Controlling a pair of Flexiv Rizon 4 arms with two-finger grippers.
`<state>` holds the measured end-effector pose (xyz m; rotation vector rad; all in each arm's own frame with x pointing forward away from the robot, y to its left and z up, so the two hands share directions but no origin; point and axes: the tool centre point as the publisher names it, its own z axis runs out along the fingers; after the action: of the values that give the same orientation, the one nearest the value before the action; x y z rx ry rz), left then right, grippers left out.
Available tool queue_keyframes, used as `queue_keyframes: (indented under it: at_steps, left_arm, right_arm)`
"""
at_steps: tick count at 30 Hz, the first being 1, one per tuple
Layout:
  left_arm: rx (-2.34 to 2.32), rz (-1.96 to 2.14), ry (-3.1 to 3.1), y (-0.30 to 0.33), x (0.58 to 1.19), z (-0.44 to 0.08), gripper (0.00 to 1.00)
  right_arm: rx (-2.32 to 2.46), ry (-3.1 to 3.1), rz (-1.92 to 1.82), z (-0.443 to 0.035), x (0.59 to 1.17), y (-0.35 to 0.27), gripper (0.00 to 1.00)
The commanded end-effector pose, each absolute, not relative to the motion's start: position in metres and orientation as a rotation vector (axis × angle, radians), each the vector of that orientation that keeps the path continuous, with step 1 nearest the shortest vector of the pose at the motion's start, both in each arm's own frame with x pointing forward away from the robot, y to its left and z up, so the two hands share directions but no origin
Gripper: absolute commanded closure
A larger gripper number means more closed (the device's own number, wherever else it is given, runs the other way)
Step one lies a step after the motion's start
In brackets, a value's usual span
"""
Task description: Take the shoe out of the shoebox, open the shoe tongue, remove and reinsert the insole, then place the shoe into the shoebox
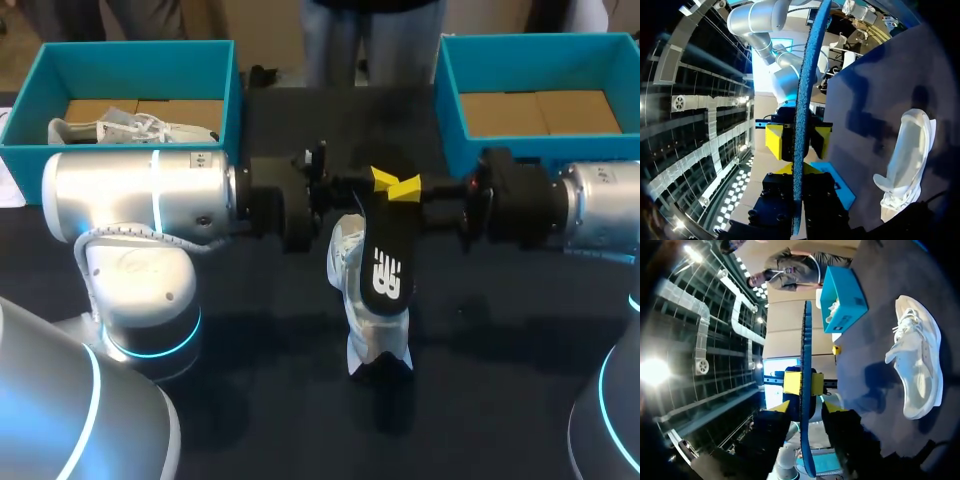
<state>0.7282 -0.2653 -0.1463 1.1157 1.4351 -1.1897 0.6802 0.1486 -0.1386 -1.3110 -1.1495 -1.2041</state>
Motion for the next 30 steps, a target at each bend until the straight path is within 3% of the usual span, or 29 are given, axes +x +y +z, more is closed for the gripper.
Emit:
queue_keyframes:
  at_steps: [1,18,30]
  left_arm:
    - [1.122,-1.192,1.452,-0.264,0.723,-0.145,1.00]
    - [1.078,-1.359,1.576,-0.241,0.687,-0.154,1.00]
    - [1.056,-1.548,1.676,-0.236,0.669,-0.151,1.00]
  right_arm:
    - [-1.343,-1.156,-1.212,-0.135,0.666,0.132,0.00]
    - [-1.339,-1.438,-1.275,-0.143,0.662,0.084,0.00]
    - [-1.126,-1.819,-1.378,-0.141,0.664,0.082,0.00]
